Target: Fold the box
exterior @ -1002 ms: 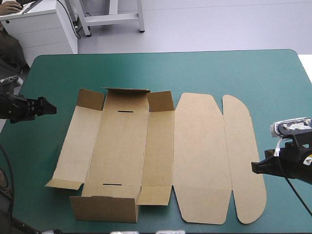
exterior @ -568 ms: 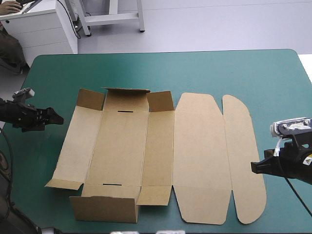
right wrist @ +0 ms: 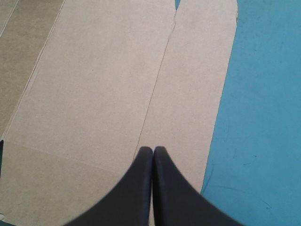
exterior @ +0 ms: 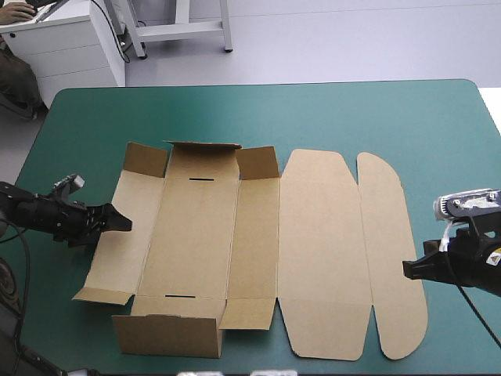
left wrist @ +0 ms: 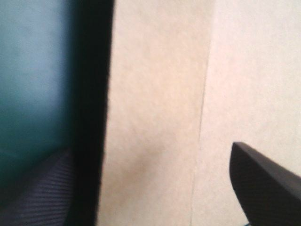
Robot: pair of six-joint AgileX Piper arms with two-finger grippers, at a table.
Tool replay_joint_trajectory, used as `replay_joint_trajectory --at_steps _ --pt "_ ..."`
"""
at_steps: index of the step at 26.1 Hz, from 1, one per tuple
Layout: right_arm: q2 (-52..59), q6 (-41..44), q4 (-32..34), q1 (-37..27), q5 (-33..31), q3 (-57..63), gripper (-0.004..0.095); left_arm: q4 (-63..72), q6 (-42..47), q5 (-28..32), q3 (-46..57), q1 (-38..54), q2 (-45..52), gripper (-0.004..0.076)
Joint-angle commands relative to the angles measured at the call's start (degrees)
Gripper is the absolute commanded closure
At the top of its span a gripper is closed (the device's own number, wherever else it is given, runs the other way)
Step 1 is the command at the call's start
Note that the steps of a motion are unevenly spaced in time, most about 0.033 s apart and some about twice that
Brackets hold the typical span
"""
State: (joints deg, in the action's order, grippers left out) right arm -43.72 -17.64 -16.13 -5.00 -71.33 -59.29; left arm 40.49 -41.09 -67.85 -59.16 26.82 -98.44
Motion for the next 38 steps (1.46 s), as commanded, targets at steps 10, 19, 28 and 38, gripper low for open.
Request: replay_joint_trajectory --at_steps 10,19,28,38 --pt "0.22 -1.0 -1.18 -0.33 1.88 -1.24 0.0927 -5.91 3.55 -6.56 5.83 -0.79 10.95 0.0085" --pt "0.22 -1.0 -1.54 -0.33 1.48 -1.24 0.0926 0.1 1.34 -6.56 5.72 -0.79 8.33 0.0085" --pt "0.22 -1.0 -1.57 -0.33 1.48 -1.24 0.0928 1.72 -0.71 -6.56 5.72 -1.33 7.94 0.0136" --pt "0.22 -1.0 -2.01 -0.33 1.36 -1.24 0.0927 5.32 -0.71 -6.19 5.72 -1.33 5.99 0.0497"
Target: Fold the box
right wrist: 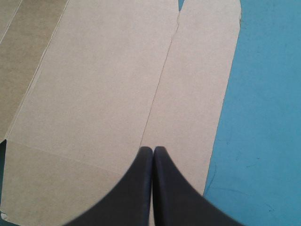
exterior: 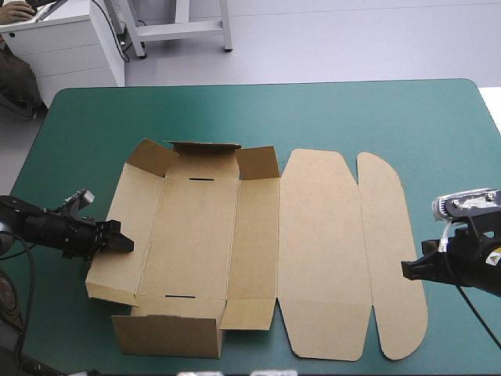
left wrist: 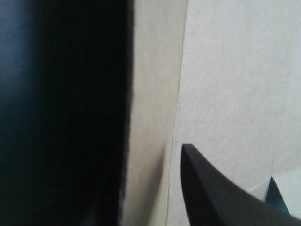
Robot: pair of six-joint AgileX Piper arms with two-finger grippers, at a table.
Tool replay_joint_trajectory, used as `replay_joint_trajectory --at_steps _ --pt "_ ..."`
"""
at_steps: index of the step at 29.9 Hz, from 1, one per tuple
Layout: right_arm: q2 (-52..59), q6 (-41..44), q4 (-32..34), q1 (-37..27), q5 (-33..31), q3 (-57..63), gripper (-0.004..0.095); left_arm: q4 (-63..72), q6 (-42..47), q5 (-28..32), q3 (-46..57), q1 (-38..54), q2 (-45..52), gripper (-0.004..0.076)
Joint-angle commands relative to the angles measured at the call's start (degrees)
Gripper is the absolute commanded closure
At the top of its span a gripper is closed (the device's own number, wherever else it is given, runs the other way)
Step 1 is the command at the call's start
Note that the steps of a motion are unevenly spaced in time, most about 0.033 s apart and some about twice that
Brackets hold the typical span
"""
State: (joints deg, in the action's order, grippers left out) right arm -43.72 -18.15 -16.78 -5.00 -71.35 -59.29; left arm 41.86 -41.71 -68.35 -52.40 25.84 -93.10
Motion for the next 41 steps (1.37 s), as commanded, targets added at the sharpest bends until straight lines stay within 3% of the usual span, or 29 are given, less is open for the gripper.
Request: replay_joint_trajectory --at_steps 1,5,7,11,20,27,35,41 --pt "0.22 -0.49 -1.35 -0.33 1.15 -1.24 0.0927 3.94 -0.09 -5.96 -1.04 -0.34 0.1 0.0498" --pt "0.22 -0.49 -1.35 -0.33 1.02 -1.24 0.0927 4.04 0.3 -6.07 -1.04 -0.34 -1.2 0.0514" --pt "0.22 -0.49 -1.35 -0.33 1.02 -1.24 0.0927 4.18 0.3 -6.07 -1.04 -0.34 -1.2 0.0558" --pt "0.22 -0.49 -1.35 -0.33 0.89 -1.24 0.0928 4.83 0.47 -6.07 -1.04 -0.34 -1.2 0.0734" --pt "0.22 -0.49 -1.25 -0.33 0.2 -1.24 0.0928 11.46 -2.95 -6.07 -1.22 -0.43 -0.58 0.0731" --pt "0.22 -1.19 -0.4 -0.33 0.39 -1.24 0.0928 7.3 -3.36 -3.11 -3.59 -6.97 3.02 0.0731" --pt "0.22 -1.19 -0.4 -0.33 1.09 -1.24 0.0928 0.03 0.92 -1.73 -16.08 -15.02 8.67 0.0731" --pt "0.22 -1.19 -0.4 -0.33 1.65 -1.24 0.0928 -9.41 6.66 -1.96 -31.07 -23.75 9.68 0.0731"
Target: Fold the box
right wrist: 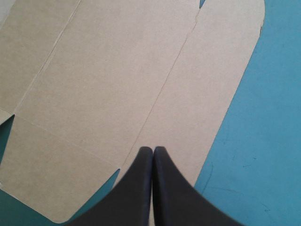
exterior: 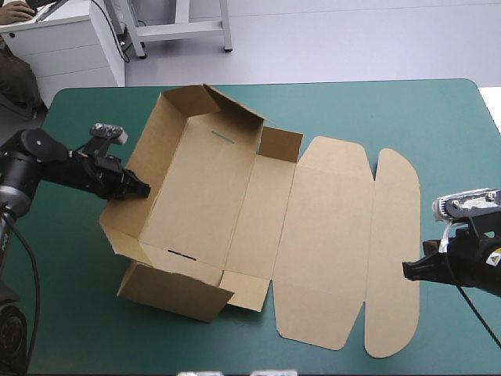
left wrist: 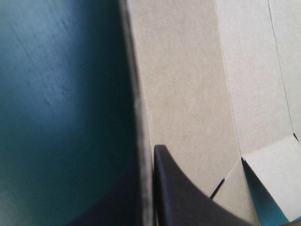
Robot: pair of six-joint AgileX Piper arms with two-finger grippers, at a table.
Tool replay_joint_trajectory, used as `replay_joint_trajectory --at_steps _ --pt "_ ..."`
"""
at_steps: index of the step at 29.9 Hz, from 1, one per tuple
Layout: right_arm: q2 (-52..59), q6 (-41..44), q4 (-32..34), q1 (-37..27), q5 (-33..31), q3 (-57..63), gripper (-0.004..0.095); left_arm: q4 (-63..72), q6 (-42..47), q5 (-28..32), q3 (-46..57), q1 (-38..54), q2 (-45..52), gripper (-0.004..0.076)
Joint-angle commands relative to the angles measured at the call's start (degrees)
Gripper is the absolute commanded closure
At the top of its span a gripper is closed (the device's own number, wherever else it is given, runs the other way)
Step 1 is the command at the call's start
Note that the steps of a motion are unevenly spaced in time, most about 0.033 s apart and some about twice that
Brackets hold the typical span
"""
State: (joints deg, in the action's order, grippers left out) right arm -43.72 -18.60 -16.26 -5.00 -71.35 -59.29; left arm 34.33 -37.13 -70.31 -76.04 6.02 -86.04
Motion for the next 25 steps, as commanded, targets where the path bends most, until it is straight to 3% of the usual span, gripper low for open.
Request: replay_joint_trajectory --at_steps 1,6,14,25 --pt "0.22 -0.74 -0.93 -0.33 1.65 -1.24 0.0928 -4.08 2.92 0.0 -10.08 -5.49 2.61 0.0731" --pt "0.22 -0.74 -0.93 -0.33 1.83 -1.24 0.0928 -18.59 4.96 1.76 -20.18 -15.45 2.4 0.073" --pt "0.22 -0.74 -0.93 -0.33 2.12 -1.24 0.0928 -32.82 4.41 5.57 -22.61 -28.96 2.11 0.073" --pt "0.22 -0.74 -0.93 -0.33 2.21 -1.35 0.0928 -46.0 2.58 19.92 -22.61 -43.37 -1.49 0.0731"
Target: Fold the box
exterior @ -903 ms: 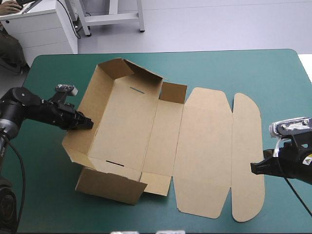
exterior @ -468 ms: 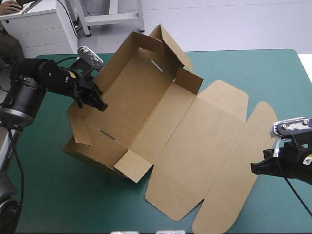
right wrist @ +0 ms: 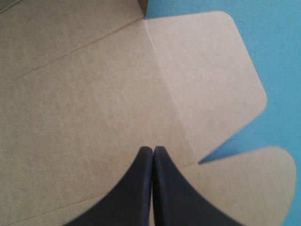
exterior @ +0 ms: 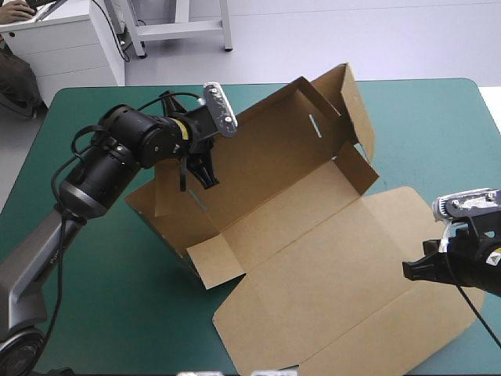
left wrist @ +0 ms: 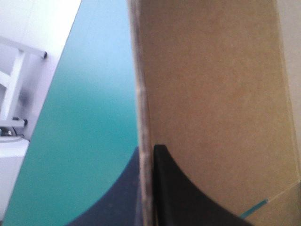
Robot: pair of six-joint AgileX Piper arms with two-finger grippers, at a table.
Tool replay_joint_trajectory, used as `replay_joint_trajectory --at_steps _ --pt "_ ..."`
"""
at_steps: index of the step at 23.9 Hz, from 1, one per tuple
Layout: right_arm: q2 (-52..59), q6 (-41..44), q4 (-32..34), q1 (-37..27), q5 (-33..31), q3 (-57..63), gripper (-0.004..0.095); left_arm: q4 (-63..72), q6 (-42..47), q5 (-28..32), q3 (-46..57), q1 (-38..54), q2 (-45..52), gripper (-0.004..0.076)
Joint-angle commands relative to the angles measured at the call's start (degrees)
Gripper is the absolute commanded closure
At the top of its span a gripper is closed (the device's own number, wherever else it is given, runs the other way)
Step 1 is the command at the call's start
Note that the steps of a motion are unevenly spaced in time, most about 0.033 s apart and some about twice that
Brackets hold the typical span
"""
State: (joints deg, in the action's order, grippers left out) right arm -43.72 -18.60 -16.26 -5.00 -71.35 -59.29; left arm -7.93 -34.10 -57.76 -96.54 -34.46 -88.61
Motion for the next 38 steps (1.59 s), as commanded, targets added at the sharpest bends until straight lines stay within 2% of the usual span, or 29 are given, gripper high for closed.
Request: replay_joint_trajectory --at_steps 1,6,12,16,20,21,25,31,34,38 --pt "0.22 -0.74 -0.93 -0.33 2.21 -1.35 0.0928 -5.66 -0.59 7.96 -2.11 -4.03 0.4 0.0731" --pt "0.22 -0.74 -0.93 -0.33 2.21 -1.43 0.0928 -16.84 -0.67 8.56 -2.01 -8.24 -1.99 0.0731" --pt "0.22 -0.64 -1.02 -0.33 2.99 -1.43 0.0928 -18.58 -0.67 15.07 -2.01 -8.68 -2.23 0.0731" --pt "0.22 -0.64 -1.02 -0.33 3.25 -1.43 0.0928 -17.48 -0.82 14.45 -1.77 -8.68 -2.23 0.0731" --pt "0.22 -0.46 -1.02 -0.33 3.45 -1.43 0.0928 -14.41 -7.76 18.11 5.49 -8.73 0.66 0.0731" --pt "0.22 -0.19 -1.02 -0.33 3.47 -1.43 0.0928 -13.87 -8.09 22.54 10.26 -8.73 3.07 0.0731" --pt "0.22 0.79 -1.15 -0.33 3.92 -1.43 0.0928 -13.92 -8.09 33.3 23.15 -8.73 10.42 0.0731" --pt "0.22 0.75 -2.54 -0.33 4.16 -1.43 0.0928 -13.82 -7.28 33.28 27.77 -10.42 10.3 0.0731" --pt "0.22 0.75 -3.41 -0.33 4.18 -1.43 0.0928 -16.69 -2.01 33.99 27.77 -12.32 9.01 0.0731" --pt "0.22 0.75 -3.51 -0.33 4.18 -1.43 0.0928 -33.28 19.05 30.57 27.87 -12.55 7.62 0.0731"
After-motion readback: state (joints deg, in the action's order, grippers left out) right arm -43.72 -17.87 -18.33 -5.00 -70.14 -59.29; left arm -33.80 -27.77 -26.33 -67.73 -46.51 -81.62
